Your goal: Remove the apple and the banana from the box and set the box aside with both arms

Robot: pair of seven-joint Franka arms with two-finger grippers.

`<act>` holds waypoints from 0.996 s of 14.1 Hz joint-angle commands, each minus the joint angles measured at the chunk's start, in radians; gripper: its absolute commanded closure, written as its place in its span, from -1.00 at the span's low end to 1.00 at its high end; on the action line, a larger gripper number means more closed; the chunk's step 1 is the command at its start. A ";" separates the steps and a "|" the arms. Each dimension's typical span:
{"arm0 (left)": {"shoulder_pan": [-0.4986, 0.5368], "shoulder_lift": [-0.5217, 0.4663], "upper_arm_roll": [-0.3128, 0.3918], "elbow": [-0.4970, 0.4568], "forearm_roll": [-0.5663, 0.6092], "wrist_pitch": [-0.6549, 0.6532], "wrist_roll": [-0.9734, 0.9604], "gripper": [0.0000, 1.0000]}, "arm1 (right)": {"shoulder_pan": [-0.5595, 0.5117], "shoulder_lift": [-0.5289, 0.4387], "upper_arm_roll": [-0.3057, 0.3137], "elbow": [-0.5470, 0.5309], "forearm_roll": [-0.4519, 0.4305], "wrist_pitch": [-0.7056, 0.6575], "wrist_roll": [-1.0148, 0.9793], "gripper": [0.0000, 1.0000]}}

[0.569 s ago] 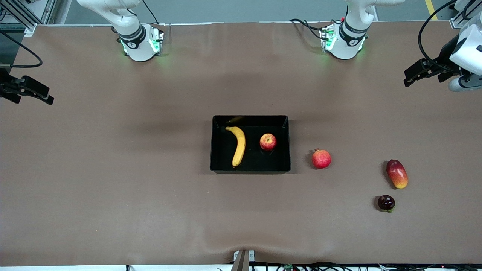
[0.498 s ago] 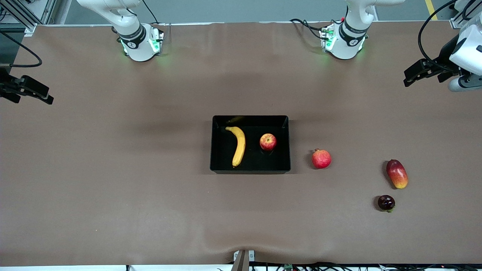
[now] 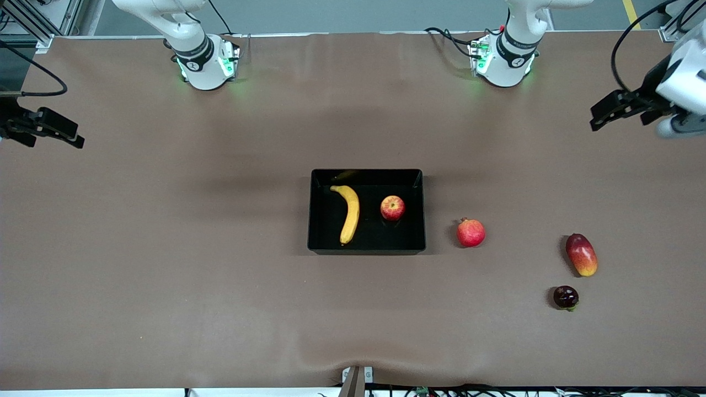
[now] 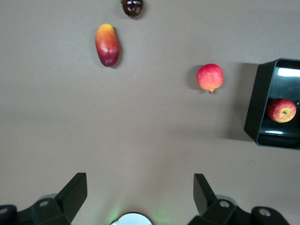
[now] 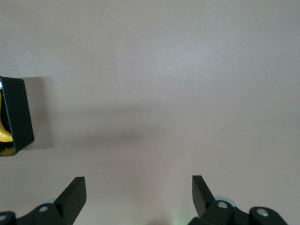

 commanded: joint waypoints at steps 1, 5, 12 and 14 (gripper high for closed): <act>-0.003 0.085 -0.054 0.035 0.002 0.016 -0.051 -1.00 | 0.009 -0.005 0.004 0.011 -0.002 -0.017 0.008 -1.00; -0.004 0.180 -0.184 0.034 0.000 0.126 -0.346 -1.00 | 0.010 0.008 0.004 0.014 0.005 0.005 0.009 -1.00; -0.126 0.380 -0.261 0.030 0.000 0.376 -0.819 -1.00 | 0.056 0.077 0.006 0.016 0.032 0.006 0.002 -1.00; -0.170 0.443 -0.261 0.032 0.026 0.460 -0.933 -1.00 | 0.065 0.078 0.006 0.014 0.036 0.032 0.003 -1.00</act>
